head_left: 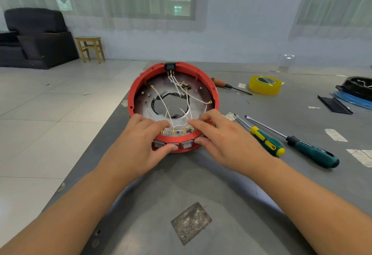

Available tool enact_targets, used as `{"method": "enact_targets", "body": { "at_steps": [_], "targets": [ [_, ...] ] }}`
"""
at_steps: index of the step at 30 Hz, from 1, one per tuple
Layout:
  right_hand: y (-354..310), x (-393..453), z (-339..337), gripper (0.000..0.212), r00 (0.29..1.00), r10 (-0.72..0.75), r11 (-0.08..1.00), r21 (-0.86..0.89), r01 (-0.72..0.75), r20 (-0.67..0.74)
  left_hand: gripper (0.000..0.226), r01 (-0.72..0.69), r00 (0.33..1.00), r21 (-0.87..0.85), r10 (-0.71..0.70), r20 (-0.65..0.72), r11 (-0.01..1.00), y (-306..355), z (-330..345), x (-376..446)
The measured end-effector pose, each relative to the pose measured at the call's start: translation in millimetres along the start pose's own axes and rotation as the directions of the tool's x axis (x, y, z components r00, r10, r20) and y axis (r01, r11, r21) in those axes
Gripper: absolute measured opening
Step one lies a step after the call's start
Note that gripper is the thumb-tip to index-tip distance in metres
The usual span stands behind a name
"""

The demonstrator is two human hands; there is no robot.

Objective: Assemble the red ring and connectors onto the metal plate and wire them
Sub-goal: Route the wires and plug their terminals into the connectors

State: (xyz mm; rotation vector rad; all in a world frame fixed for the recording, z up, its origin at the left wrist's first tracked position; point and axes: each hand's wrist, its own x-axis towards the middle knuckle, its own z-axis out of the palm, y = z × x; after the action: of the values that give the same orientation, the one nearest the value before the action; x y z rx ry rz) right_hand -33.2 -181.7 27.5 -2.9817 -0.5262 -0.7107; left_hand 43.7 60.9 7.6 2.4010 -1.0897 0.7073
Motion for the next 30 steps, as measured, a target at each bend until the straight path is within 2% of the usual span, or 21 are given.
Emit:
{"method": "enact_targets", "body": {
  "at_steps": [4, 9, 13, 15, 17, 19, 21, 24, 26, 30],
  "targets": [
    [-1, 2, -12, 0.047, 0.995, 0.022, 0.992, 0.123, -0.034, 0.092, 0.054, 0.101, 0.989, -0.120, -0.087, 0.118, 0.988, 2, -14, 5],
    [5, -8, -23, 0.049, 0.960, 0.057, 0.977, 0.181, -0.109, 0.273, 0.052, 0.125, 0.956, -0.194, -0.066, 0.286, 0.973, 10, -20, 7],
    [12, -12, -32, 0.046, 0.962, 0.066, 0.952, 0.272, -0.140, 0.267, 0.060, 0.187, 0.925, -0.170, -0.115, 0.363, 0.968, 14, -20, 6],
    [22, -4, -36, 0.035, 0.974, 0.155, 0.928, 0.314, -0.200, 0.163, 0.068, 0.217, 0.931, -0.139, -0.161, 0.329, 0.966, 16, -20, 5],
    [33, 9, -37, 0.024, 0.957, 0.274, 0.925, 0.244, -0.290, 0.100, 0.066, 0.234, 0.953, -0.135, -0.199, 0.229, 0.963, 18, -18, 5],
    [40, 23, -33, 0.024, 0.923, 0.347, 0.922, 0.117, -0.368, 0.167, 0.060, 0.227, 0.971, -0.139, -0.212, 0.114, 0.964, 21, -13, 5],
    [40, 34, -27, 0.033, 0.899, 0.363, 0.927, 0.005, -0.376, 0.247, 0.057, 0.204, 0.978, -0.117, -0.199, 0.056, 0.972, 24, -6, 3],
    [35, 49, -17, 0.052, 0.873, 0.381, 0.922, -0.052, -0.384, 0.303, 0.059, 0.266, 0.963, -0.144, -0.256, 0.085, 0.953, 25, 3, -1],
    [29, 57, -9, 0.054, 0.850, 0.392, 0.918, -0.087, -0.387, 0.353, 0.064, 0.289, 0.955, -0.133, -0.276, 0.111, 0.948, 23, 8, -2],
    [20, 69, 3, 0.024, 0.857, 0.352, 0.923, 0.011, -0.384, 0.376, 0.065, 0.270, 0.956, -0.056, -0.261, 0.131, 0.961, 24, 9, -1]
  ]
}}
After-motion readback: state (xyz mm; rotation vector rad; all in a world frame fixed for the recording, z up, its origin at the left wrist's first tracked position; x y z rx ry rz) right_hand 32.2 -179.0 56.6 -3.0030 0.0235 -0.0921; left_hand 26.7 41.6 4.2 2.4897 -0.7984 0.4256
